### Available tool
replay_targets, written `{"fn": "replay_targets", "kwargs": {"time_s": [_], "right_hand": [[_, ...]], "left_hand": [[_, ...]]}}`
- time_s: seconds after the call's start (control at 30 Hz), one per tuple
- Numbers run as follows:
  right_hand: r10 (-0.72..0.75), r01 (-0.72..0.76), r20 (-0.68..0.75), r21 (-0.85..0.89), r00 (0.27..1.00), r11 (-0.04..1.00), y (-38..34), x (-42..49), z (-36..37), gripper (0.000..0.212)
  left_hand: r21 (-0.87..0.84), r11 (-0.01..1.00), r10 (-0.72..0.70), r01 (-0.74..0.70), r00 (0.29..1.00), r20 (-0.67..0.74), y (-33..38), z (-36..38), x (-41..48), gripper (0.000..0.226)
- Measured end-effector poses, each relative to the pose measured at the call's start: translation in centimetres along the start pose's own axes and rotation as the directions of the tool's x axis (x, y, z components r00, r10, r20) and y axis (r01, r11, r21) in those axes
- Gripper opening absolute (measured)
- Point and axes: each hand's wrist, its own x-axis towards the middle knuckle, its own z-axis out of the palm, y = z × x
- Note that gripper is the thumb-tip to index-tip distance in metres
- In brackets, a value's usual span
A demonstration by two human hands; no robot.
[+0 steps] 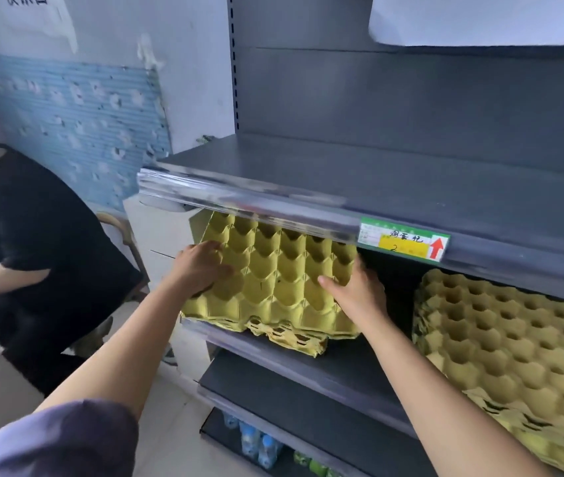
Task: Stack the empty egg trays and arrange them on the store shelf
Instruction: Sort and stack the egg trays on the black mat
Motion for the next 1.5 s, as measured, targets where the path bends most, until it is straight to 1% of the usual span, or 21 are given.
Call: {"fn": "replay_targets", "kwargs": {"time_s": [0.13, 0.2, 0.27, 0.3, 0.37, 0.4, 0.5, 0.53, 0.57, 0.63, 0.67, 0.7, 0.77, 0.83, 0.97, 1.07, 1.17, 1.23, 1.3, 1.37, 1.5], "right_hand": [[0.026, -0.028, -0.044, -0.048, 0.999, 0.998, -0.6, 2.0, 1.1, 0.093], [0.051, -0.055, -0.065, -0.058, 0.997, 0.997, -0.9, 2.7, 1.6, 0.088], [0.091, -0.096, -0.072, -0.075, 0.993, 0.993, -1.0, 3.2, 2.0, 0.085], [0.114, -0.118, -0.061, -0.08, 0.992, 0.99, -1.1, 3.3, 2.2, 0.085], [0.148, -0.15, -0.037, -0.081, 0.988, 0.985, -1.3, 3.4, 2.8, 0.086], [0.157, -0.159, -0.033, -0.076, 0.987, 0.984, -1.5, 3.2, 3.1, 0.085], [0.165, -0.168, -0.047, -0.08, 0.985, 0.983, -2.2, 2.8, 3.8, 0.077], [0.174, -0.179, -0.06, -0.09, 0.983, 0.98, -2.4, 2.8, 3.9, 0.075], [0.19, -0.196, -0.073, -0.102, 0.979, 0.975, -2.6, 2.7, 3.9, 0.073], [0.214, -0.225, -0.084, -0.147, 0.973, 0.963, -3.0, 2.4, 3.6, 0.07], [0.215, -0.229, -0.091, -0.181, 0.972, 0.957, -3.2, 2.2, 3.5, 0.069], [0.204, -0.222, -0.105, -0.218, 0.973, 0.95, -3.4, 1.8, 3.4, 0.068], [0.146, -0.189, -0.162, -0.292, 0.976, 0.938, -3.7, 0.8, 3.1, 0.063], [0.057, -0.134, -0.208, -0.377, 0.976, 0.916, -3.9, -0.5, 2.6, 0.058], [-0.092, -0.044, -0.228, -0.528, 0.969, 0.848, -3.8, -2.5, 1.4, 0.051], [-0.147, -0.013, -0.246, -0.551, 0.958, 0.834, -3.1, -3.9, 0.5, 0.045], [-0.205, 0.019, -0.302, -0.521, 0.931, 0.854, -2.2, -5.5, -0.7, 0.038], [-0.279, 0.051, -0.382, -0.509, 0.881, 0.859, -1.2, -7.0, -1.7, 0.032], [-0.344, 0.091, -0.441, -0.499, 0.829, 0.862, 0.2, -8.5, -3.0, 0.031], [-0.382, 0.115, -0.466, -0.504, 0.798, 0.856, 2.3, -10.6, -4.9, 0.032], [-0.406, 0.098, -0.546, -0.506, 0.733, 0.857, 8.4, -15.2, -10.5, 0.031]], "left_hand": [[-0.009, 0.999, 0.046, -0.047, 0.999, -0.019, 0.2, 0.6, 3.3, 0.055], [0.011, 0.997, 0.07, -0.07, 0.997, -0.01, 0.0, 1.1, 4.7, 0.055], [0.034, 0.995, 0.093, -0.094, 0.995, 0.031, 0.2, 1.3, 5.4, 0.054], [0.029, 0.995, 0.096, -0.098, 0.994, 0.058, 0.2, 1.5, 5.8, 0.058], [-0.027, 0.993, 0.117, -0.115, 0.988, 0.104, -0.1, 1.8, 6.8, 0.075], [-0.059, 0.991, 0.127, -0.12, 0.983, 0.131, -0.3, 1.9, 7.3, 0.076], [-0.091, 0.982, 0.179, -0.163, 0.96, 0.215, -1.2, 2.5, 8.4, 0.051], [-0.082, 0.978, 0.204, -0.191, 0.955, 0.215, -1.3, 2.6, 8.5, 0.047], [-0.074, 0.977, 0.212, -0.2, 0.951, 0.226, -1.5, 2.7, 8.7, 0.047], [0.014, 0.979, 0.196, -0.204, 0.956, 0.219, -1.7, 2.8, 8.8, 0.059], [0.116, 0.969, 0.192, -0.217, 0.961, 0.2, -1.4, 2.7, 8.5, 0.062], [0.207, 0.949, 0.205, -0.239, 0.963, 0.175, -1.5, 2.7, 8.3, 0.061], [0.27, 0.912, 0.288, -0.308, 0.951, 0.114, -1.0, 2.7, 7.4, 0.055], [0.292, 0.873, 0.387, -0.391, 0.919, 0.076, -0.7, 3.1, 6.7, 0.05], [0.323, 0.807, 0.499, -0.495, 0.863, 0.077, 0.8, 3.3, 5.0, 0.044], [0.31, 0.772, 0.566, -0.555, 0.822, 0.063, 2.6, 3.1, 3.2, 0.04], [0.309, 0.74, 0.622, -0.598, 0.783, 0.026, 4.0, 3.1, 1.0, 0.035], [0.305, 0.696, 0.686, -0.65, 0.728, -0.012, 5.0, 3.3, -1.0, 0.029], [0.306, 0.625, 0.763, -0.718, 0.645, -0.042, 6.3, 3.8, -3.5, 0.023], [0.312, 0.554, 0.824, -0.772, 0.562, -0.07, 8.5, 4.9, -6.7, 0.017], [0.298, 0.471, 0.88, -0.83, 0.464, -0.098, 14.8, 8.7, -13.7, 0.016]]}}
